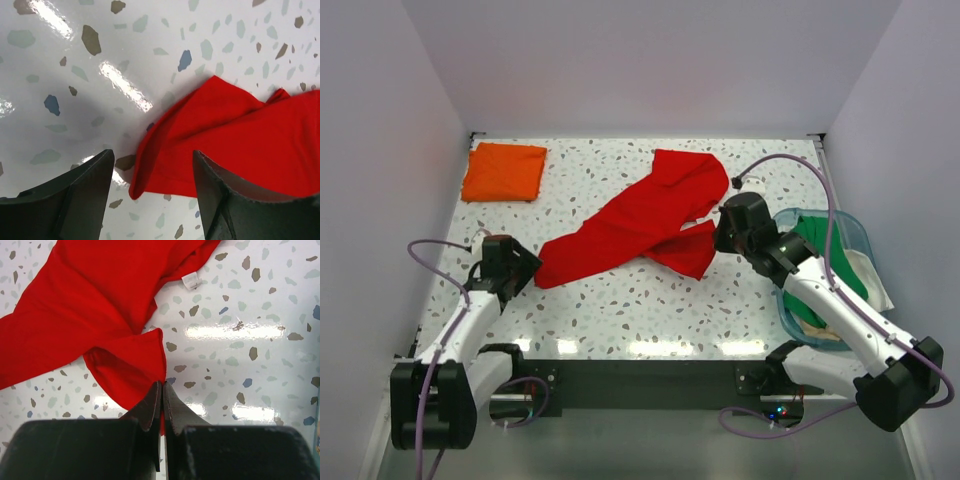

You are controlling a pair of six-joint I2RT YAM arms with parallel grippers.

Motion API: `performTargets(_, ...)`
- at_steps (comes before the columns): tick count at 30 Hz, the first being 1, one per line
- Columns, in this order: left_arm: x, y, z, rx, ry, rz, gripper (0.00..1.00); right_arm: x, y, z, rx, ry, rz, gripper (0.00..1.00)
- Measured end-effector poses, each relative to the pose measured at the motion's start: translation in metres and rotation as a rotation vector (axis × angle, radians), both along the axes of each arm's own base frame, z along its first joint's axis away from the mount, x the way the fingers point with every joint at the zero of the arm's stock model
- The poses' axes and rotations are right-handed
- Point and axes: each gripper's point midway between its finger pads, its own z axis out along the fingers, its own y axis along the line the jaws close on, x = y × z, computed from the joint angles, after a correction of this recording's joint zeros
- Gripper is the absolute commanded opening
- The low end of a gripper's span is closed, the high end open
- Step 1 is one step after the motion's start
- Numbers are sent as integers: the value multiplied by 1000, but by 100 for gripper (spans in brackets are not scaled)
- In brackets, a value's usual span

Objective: Fold and stack the t-shirts
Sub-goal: Flatten the tshirt out

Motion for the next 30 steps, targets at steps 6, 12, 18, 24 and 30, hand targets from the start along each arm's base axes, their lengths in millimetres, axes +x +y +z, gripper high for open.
performTargets(6, -11, -1, 3, 49, -17, -12, 57, 0, 3, -2, 7, 9, 13, 0)
performTargets(12, -21, -5, -14, 53, 43, -32, 56, 0, 4, -2, 8, 9, 15, 0)
performTargets(18, -23, -12, -20, 52, 58, -60, 49, 0, 3, -2, 7, 9, 15, 0)
performTargets(24, -21, -12, -27, 62, 79, -68, 13, -1, 3, -2, 4, 10, 16, 0)
performTargets(30, 16, -8, 13, 104, 29, -62, 0, -1, -2, -5, -19, 17, 13, 0)
